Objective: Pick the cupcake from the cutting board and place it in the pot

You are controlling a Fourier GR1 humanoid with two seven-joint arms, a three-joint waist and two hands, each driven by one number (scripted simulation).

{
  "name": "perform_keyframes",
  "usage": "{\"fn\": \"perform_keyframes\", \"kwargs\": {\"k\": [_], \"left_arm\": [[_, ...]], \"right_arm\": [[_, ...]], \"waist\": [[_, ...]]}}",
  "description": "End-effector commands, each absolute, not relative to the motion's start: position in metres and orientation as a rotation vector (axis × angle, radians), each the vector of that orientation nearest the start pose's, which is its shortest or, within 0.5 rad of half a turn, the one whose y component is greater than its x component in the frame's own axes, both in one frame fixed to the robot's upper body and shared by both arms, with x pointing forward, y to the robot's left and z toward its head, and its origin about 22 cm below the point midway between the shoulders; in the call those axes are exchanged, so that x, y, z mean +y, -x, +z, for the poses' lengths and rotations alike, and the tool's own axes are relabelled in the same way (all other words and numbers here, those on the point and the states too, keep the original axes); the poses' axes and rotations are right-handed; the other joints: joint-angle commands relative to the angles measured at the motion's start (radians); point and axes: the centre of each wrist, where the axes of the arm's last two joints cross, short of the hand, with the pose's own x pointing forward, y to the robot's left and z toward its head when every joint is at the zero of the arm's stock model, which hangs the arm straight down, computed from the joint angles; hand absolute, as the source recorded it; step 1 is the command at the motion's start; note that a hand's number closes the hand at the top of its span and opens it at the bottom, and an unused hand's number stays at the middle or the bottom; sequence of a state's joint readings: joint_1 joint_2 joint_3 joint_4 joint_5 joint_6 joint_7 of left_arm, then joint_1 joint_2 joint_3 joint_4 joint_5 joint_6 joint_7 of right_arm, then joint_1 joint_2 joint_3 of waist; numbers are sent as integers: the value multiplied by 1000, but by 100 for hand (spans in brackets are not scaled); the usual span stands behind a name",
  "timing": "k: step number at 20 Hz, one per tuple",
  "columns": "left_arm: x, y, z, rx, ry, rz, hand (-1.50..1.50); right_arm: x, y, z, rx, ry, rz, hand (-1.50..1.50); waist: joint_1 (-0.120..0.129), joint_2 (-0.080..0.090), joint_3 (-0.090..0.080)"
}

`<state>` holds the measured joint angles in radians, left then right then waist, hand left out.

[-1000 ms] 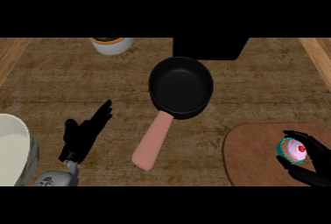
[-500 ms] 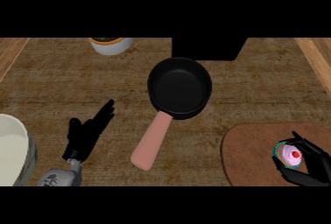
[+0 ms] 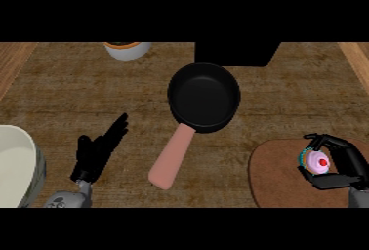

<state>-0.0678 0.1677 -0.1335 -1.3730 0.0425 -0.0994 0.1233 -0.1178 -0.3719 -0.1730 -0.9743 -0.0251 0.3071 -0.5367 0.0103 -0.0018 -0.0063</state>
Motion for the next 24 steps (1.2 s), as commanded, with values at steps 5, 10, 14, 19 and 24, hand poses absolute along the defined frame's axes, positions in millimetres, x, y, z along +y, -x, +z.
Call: {"fn": "perform_keyframes", "kwargs": {"k": [5,10,14,19,24], "left_arm": [[241,-263,-20,-1266,50,-261,0],[232,-265,-23,-1278,50,-272,0],[250,-243,-35,-1262,35,-273,0],[235,-258,-22,-1283,58,-279,0],[226,-267,-14,-1290,52,-283,0]], "right_arm": [[-377,-258,-28,-1745,146,345,150],[-369,-266,11,-1792,271,435,150],[-345,-261,41,-1827,349,494,150],[-320,-266,99,-1869,471,576,150],[-298,-277,155,-1817,548,654,150]], "waist": [[-14,1,6],[-16,0,6],[-14,-1,6],[-14,-1,5],[-9,0,5]]}}
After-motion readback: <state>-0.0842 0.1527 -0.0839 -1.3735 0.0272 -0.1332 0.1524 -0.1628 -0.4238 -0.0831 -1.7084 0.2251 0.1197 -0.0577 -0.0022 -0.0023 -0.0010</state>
